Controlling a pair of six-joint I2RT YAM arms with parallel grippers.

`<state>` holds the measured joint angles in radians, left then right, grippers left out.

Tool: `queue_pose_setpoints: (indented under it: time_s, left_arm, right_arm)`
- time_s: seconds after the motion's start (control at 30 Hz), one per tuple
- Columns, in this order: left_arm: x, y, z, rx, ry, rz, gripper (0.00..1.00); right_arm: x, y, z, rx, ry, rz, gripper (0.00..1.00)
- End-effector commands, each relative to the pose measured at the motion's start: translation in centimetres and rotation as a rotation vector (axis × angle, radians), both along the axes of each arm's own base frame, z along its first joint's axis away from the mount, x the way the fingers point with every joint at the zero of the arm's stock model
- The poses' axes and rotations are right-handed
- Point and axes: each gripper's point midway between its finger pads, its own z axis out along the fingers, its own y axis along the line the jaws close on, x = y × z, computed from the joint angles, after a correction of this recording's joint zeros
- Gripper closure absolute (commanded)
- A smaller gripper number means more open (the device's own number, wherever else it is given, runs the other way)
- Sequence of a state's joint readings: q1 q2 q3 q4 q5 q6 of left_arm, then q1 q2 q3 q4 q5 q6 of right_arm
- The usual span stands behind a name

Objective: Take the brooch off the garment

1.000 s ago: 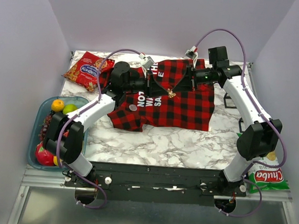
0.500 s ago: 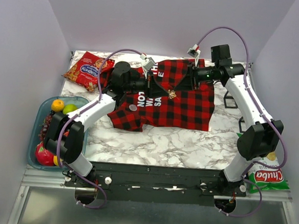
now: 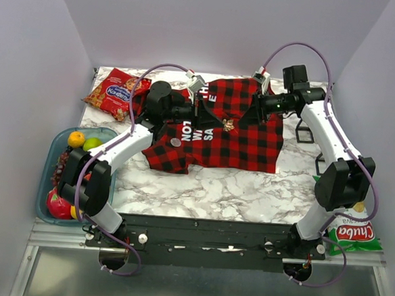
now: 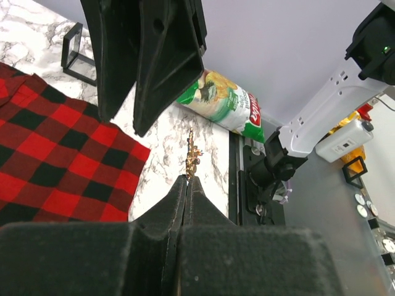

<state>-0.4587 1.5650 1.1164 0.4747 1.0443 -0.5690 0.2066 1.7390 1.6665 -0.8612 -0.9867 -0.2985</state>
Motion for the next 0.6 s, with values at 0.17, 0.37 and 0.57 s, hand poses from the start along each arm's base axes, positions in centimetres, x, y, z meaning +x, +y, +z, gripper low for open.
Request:
queue_pose_setpoints:
  time_s: [0.17, 0.37, 0.57]
  left_arm:
    - [0.7, -0.4, 2.1, -0.042, -0.038, 0.015, 1.0]
    - [1.3, -0.6, 1.9, -0.033, -0.035, 0.04, 1.0]
    - [1.7, -0.5, 1.4, -0.021, -0.031, 0.053, 1.0]
  right_arm:
    - [-2.7, 0.5, 0.7, 0.023, -0.001, 0.074, 0.53]
    - [-3.8, 0.9, 1.9, 0.059, -0.013, 0.107, 0.53]
    - [-3.9, 1.1, 3.0, 0.077, -0.029, 0.117, 0.53]
